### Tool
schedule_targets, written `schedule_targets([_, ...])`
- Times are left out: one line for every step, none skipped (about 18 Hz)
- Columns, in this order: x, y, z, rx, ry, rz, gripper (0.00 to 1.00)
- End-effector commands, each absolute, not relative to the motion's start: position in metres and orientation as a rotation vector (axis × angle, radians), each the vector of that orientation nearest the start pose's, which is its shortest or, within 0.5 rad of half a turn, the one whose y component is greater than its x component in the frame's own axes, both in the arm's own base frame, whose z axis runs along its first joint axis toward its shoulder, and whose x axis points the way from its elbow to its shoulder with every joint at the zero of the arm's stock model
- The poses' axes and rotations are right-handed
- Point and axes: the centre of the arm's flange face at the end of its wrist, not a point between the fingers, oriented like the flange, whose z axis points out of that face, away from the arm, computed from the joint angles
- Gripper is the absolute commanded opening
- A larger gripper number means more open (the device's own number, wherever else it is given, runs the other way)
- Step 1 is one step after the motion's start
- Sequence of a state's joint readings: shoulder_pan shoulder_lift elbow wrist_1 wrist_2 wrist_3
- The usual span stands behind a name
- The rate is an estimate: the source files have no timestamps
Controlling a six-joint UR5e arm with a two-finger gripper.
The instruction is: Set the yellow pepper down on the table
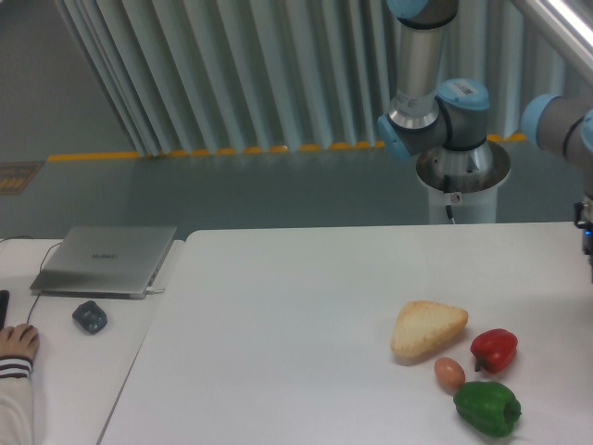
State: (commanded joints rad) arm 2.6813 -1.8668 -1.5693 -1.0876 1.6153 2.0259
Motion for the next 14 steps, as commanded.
schedule_targets([-0.499,0.384,0.375,-2.83,1.446,0.296,1.0])
schedule_targets([-0.502,0.381,0.374,-2.81,1.494,0.292,1.0])
schedule_targets([-0.505,0.377,0.371,-2.806,1.511,0.282,1.0])
schedule_targets([-0.509,0.372,0.371,-2.816,1.492,0.281,1.0])
schedule_targets([-0.514,0.366,0.371,-2.832,1.462,0.279,1.0])
schedule_targets([-0.52,0.357,0.371,-2.847,1.434,0.278,1.0])
schedule_targets([-0.526,0.348,0.37,-2.865,1.385,0.276,1.0])
schedule_targets([-0.533,0.339,0.368,-2.899,1.289,0.272,1.0])
schedule_targets([-0.547,0.331,0.362,-2.955,1.127,0.264,1.0])
schedule_targets([-0.554,0.329,0.36,-2.976,1.079,0.262,1.0])
schedule_targets([-0.559,0.325,0.358,-2.986,1.042,0.259,1.0])
schedule_targets([-0.564,0.319,0.356,-2.991,0.999,0.254,1.0])
schedule_targets([-0.57,0.314,0.351,-2.978,0.89,0.239,1.0])
schedule_targets([-0.577,0.306,0.346,-2.954,0.739,0.219,1.0])
